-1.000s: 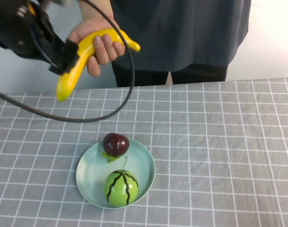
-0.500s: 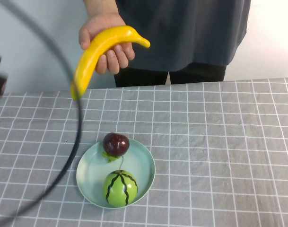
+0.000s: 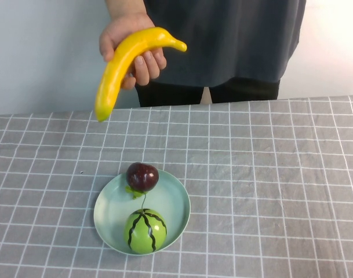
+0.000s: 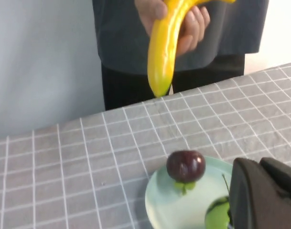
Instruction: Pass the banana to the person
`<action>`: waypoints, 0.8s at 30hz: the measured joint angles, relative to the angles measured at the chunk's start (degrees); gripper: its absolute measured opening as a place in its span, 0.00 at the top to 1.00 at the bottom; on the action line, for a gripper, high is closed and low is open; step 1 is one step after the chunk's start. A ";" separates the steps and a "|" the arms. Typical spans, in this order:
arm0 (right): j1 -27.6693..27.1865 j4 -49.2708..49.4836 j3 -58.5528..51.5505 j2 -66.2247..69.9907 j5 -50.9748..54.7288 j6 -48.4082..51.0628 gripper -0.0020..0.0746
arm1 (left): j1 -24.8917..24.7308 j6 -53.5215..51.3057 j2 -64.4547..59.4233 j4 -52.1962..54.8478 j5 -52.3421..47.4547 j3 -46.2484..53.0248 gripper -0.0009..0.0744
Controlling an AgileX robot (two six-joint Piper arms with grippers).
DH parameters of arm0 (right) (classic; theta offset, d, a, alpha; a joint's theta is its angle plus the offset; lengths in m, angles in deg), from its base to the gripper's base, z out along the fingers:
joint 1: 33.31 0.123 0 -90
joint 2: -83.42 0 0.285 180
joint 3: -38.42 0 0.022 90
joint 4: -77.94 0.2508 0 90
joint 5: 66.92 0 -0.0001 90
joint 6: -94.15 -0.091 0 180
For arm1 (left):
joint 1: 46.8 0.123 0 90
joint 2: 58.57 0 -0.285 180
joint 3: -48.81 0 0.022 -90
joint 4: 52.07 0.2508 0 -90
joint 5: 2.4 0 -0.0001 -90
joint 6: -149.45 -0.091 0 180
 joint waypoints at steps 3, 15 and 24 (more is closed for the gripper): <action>0.00 0.00 0.00 0.00 0.00 0.00 0.98 | 0.00 0.00 4.54 -0.22 0.23 5.96 0.99; 0.00 0.00 0.00 0.00 0.00 0.00 0.98 | 0.00 2.17 7.98 2.81 12.65 21.72 0.99; 0.00 0.00 0.00 0.00 0.00 0.00 0.98 | 8.80 3.79 16.75 1.50 28.14 32.52 0.99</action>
